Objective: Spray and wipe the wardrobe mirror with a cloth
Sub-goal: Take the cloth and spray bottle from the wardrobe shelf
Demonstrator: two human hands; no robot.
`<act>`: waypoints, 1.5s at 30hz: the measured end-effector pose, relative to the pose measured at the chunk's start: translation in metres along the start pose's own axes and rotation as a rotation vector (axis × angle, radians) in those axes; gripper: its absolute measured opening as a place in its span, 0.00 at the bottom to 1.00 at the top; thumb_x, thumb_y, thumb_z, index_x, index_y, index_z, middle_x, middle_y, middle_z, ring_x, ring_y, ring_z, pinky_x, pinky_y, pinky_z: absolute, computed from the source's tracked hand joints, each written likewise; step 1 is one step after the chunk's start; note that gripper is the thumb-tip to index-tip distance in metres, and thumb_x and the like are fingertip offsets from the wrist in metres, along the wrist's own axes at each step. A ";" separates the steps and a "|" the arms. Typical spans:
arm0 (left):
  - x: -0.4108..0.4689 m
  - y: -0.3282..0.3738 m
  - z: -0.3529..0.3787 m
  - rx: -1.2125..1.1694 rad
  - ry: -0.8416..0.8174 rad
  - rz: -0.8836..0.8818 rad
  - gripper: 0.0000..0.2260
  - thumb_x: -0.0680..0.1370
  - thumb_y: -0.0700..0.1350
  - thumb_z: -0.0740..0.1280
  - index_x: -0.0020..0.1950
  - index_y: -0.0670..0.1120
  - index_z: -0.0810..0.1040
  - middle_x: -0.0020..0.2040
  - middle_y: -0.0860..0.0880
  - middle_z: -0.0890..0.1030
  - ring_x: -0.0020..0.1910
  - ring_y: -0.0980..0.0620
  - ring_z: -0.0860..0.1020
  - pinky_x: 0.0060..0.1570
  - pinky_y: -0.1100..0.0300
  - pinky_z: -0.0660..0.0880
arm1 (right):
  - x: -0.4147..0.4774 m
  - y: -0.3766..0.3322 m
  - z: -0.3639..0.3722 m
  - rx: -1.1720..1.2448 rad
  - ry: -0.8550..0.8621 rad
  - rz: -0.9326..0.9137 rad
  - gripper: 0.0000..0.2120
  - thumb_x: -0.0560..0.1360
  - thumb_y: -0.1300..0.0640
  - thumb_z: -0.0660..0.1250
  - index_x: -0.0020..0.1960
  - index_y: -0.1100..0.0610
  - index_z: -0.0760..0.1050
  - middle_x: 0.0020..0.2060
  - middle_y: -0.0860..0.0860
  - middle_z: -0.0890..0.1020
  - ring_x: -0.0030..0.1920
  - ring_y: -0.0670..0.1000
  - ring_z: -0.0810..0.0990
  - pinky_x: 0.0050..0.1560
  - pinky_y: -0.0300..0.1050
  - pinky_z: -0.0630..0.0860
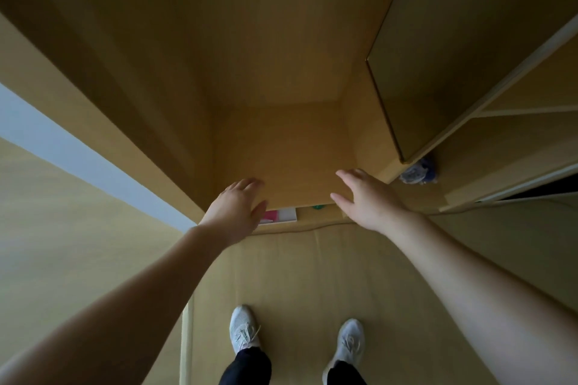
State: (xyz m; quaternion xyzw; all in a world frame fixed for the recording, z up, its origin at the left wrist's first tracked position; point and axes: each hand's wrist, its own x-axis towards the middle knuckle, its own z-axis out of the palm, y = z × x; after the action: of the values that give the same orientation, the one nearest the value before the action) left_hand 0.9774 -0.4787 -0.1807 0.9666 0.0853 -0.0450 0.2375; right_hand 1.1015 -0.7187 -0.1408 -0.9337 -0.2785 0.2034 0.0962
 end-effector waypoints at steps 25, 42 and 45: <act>0.096 -0.126 0.406 0.060 -0.073 0.035 0.19 0.79 0.50 0.61 0.69 0.47 0.70 0.67 0.49 0.73 0.65 0.49 0.71 0.62 0.56 0.68 | 0.148 0.196 0.389 0.104 -0.056 0.035 0.28 0.80 0.43 0.59 0.76 0.53 0.60 0.73 0.51 0.67 0.67 0.52 0.72 0.63 0.49 0.73; 0.184 -0.184 0.511 0.108 0.133 0.214 0.20 0.79 0.49 0.62 0.70 0.46 0.70 0.69 0.47 0.72 0.67 0.47 0.70 0.60 0.54 0.70 | 0.279 0.272 0.491 0.083 0.349 0.137 0.29 0.80 0.47 0.60 0.77 0.52 0.56 0.76 0.53 0.60 0.64 0.59 0.74 0.57 0.49 0.76; 0.183 -0.183 0.515 0.120 0.128 0.226 0.21 0.79 0.50 0.62 0.71 0.47 0.68 0.70 0.48 0.71 0.68 0.48 0.68 0.62 0.55 0.68 | 0.291 0.274 0.490 0.081 0.391 0.115 0.32 0.80 0.50 0.61 0.79 0.54 0.52 0.78 0.53 0.53 0.72 0.59 0.66 0.66 0.50 0.70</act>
State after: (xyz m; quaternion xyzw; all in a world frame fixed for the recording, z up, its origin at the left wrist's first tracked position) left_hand 1.0991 -0.5325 -0.7414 0.9834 -0.0118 0.0389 0.1768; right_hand 1.2428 -0.7499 -0.7563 -0.9651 -0.1924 0.0343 0.1741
